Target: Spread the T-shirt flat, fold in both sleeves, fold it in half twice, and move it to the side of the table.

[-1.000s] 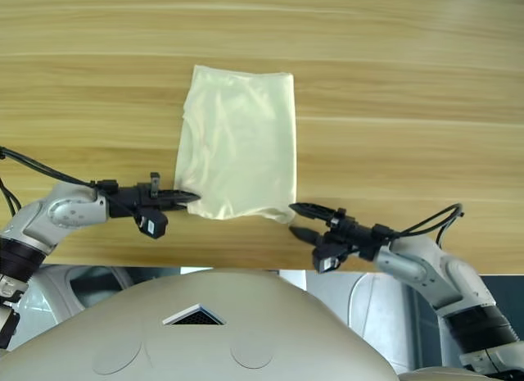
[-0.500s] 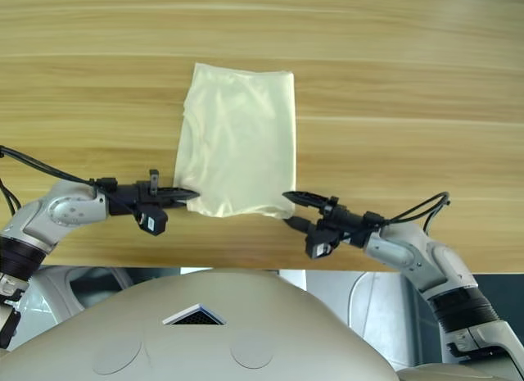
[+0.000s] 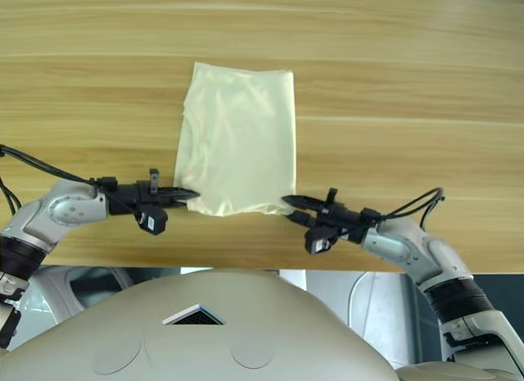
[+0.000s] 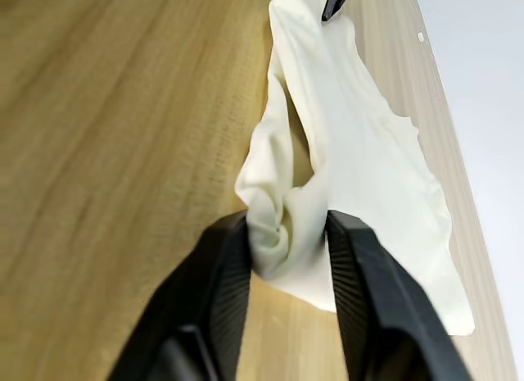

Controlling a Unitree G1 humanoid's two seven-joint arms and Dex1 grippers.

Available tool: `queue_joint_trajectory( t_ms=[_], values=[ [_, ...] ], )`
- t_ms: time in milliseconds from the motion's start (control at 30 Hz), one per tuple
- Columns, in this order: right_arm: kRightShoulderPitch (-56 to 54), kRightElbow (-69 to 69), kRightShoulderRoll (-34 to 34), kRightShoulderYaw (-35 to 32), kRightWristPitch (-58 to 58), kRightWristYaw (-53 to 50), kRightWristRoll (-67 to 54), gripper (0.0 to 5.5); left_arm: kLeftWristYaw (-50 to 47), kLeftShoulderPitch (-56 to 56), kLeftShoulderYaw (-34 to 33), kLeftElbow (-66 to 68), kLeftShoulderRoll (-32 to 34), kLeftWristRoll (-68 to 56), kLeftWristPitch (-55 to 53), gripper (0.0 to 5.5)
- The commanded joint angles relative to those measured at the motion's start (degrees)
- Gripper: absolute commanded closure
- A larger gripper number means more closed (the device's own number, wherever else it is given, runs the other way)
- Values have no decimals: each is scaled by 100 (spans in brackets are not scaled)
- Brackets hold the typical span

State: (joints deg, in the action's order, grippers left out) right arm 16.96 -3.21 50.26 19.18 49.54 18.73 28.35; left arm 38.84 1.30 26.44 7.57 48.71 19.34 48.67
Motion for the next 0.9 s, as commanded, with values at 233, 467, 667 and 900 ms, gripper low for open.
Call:
queue_joint_trajectory(
  t_ms=[233,467,667,900],
  values=[
    [95,-325,81,-2,-423,155,370,541,-100,97,21,155,-221,98,-101,544],
    [656,322,162,-400,-331,117,-357,541,-295,500,-182,-260,-347,-463,-38,545],
    [2055,1401,372,-1135,-401,140,-1181,541,-328,1938,-651,-1492,191,-1003,-263,545],
    [1780,1833,229,-1455,-822,544,-2104,541,-468,1879,-1039,-1692,-203,-1744,-727,545]
  ],
)
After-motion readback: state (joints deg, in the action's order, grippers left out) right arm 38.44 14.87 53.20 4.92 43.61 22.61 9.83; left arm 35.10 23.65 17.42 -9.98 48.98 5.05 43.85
